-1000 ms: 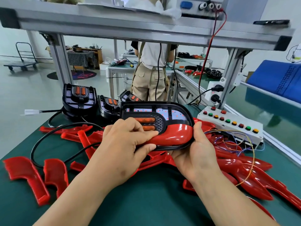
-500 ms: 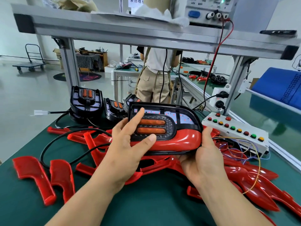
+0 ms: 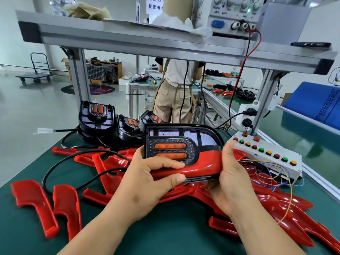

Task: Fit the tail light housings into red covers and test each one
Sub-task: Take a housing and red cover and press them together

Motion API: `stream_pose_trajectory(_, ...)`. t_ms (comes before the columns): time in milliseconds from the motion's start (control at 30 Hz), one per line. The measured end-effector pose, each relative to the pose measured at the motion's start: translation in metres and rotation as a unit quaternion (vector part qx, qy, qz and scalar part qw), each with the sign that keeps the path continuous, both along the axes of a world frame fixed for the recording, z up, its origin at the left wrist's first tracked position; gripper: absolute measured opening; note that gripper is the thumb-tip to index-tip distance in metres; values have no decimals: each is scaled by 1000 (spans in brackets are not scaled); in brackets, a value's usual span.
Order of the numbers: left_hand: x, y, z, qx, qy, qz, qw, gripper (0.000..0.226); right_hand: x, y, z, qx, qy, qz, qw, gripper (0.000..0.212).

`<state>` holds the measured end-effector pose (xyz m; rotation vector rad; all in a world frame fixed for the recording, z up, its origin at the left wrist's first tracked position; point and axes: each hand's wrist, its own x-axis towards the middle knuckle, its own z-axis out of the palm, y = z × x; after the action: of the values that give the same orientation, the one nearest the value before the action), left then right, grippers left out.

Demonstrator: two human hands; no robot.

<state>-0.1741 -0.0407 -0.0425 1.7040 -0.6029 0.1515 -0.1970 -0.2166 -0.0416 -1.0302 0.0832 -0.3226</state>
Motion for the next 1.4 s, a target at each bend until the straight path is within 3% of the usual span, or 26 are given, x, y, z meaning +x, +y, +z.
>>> stream_pose_trajectory(167, 3, 6, 2, 2, 18, -5, 1000, 25, -4, -5, 2, -11, -34, 64, 997, 24)
stream_pose_trajectory(333, 8, 12, 4, -57, 61, -72, 994, 32, -3, -4, 2, 10, -53, 41, 998, 45)
stream_pose_trajectory(467, 12, 15, 3, -9, 82, 107, 991, 54, -2, 0, 2, 21, -61, 13, 998, 43)
stream_pose_trajectory(533, 13, 17, 5, 7, 172, 55, 984, 61, -2, 1, 1, 29, -65, 5, 997, 44)
stream_pose_trajectory(633, 12, 18, 5, -50, 254, -75, 963, 50, -1, 4, -2, 21, -64, 9, 998, 44)
stream_pose_trajectory(800, 20, 23, 3, -132, 248, -117, 953, 38, -2, -4, -2, 29, -69, 84, 994, 28)
stream_pose_trajectory(900, 24, 28, 2, -139, 230, -138, 953, 36, -3, -7, -1, 32, -73, 119, 990, 30)
stream_pose_trajectory(1400, 28, 27, -1, -146, 167, -138, 965, 37, 0, -4, -4, 69, -81, 102, 989, 32)
